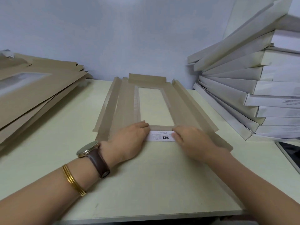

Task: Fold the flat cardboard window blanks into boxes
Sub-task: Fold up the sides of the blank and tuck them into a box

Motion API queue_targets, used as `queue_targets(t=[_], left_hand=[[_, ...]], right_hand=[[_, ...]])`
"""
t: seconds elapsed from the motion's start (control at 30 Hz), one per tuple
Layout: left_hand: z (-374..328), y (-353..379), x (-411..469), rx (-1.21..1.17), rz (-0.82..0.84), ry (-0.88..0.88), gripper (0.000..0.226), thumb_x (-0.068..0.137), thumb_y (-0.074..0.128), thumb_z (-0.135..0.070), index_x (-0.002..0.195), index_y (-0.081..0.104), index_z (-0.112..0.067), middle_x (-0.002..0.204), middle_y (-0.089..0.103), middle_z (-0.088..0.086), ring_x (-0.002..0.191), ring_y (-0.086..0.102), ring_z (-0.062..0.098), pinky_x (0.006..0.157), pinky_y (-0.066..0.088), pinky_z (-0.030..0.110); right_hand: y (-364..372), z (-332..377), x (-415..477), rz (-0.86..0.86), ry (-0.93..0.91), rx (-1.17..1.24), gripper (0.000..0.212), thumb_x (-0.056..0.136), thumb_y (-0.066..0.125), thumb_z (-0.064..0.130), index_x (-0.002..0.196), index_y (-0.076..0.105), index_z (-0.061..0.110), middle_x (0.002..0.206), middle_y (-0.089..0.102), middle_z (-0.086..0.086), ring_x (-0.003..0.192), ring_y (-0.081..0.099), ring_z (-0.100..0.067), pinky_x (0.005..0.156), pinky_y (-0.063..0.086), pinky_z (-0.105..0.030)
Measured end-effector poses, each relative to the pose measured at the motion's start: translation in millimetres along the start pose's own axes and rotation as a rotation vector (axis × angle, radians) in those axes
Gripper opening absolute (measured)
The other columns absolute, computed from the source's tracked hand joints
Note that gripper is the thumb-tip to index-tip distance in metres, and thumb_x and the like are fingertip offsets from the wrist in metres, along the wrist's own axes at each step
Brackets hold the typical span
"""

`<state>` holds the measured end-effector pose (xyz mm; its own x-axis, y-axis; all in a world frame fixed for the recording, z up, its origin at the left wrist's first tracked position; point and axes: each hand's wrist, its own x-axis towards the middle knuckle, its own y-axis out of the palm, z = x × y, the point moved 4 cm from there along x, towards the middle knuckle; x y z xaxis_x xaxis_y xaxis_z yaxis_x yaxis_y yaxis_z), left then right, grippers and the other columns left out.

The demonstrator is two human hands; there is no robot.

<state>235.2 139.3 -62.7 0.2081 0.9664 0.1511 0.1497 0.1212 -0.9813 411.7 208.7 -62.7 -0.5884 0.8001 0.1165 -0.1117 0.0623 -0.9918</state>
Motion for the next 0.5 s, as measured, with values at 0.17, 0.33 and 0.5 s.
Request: queue_targets(t=[0.17,0.33,0.5], left_hand=[[-18.9,26.5,12.8,0.081,0.047,0.053,0.056,0.103,0.02,-0.03,0.151,0.013,-0.001,0.159,0.015,0.012,0.148,0.006,0.024,0.119,0.002,0.032],[-21.3,30.4,16.6,-0.026,0.061,0.002,0.065,0.098,0.035,-0.028,0.151,0.011,-0.001,0.16,0.007,0.019,0.148,0.004,0.032,0.12,0.007,0.043],[-17.2,41.8,17.4,0.15,0.206,0.015,0.066,0.1,0.017,-0.038,0.152,-0.013,-0.009,0.16,-0.014,0.012,0.148,-0.014,0.026,0.12,0.0,0.04]], right_hand=[[15.4,42.5,-1.5,0.126,-0.066,0.323,0.056,0.103,0.022,0.043,0.142,0.037,0.005,0.152,0.035,-0.007,0.146,0.019,-0.019,0.119,0.013,-0.034],[20.6,65.6,0.0,0.224,-0.058,0.496,0.067,0.102,0.017,0.048,0.154,-0.002,0.011,0.162,-0.006,0.003,0.148,-0.01,-0.007,0.121,-0.004,-0.029],[23.4,63.6,1.3,0.305,-0.063,0.418,0.066,0.102,0.013,0.047,0.153,-0.007,0.011,0.162,-0.011,0.004,0.147,-0.012,-0.005,0.121,-0.005,-0.028]])
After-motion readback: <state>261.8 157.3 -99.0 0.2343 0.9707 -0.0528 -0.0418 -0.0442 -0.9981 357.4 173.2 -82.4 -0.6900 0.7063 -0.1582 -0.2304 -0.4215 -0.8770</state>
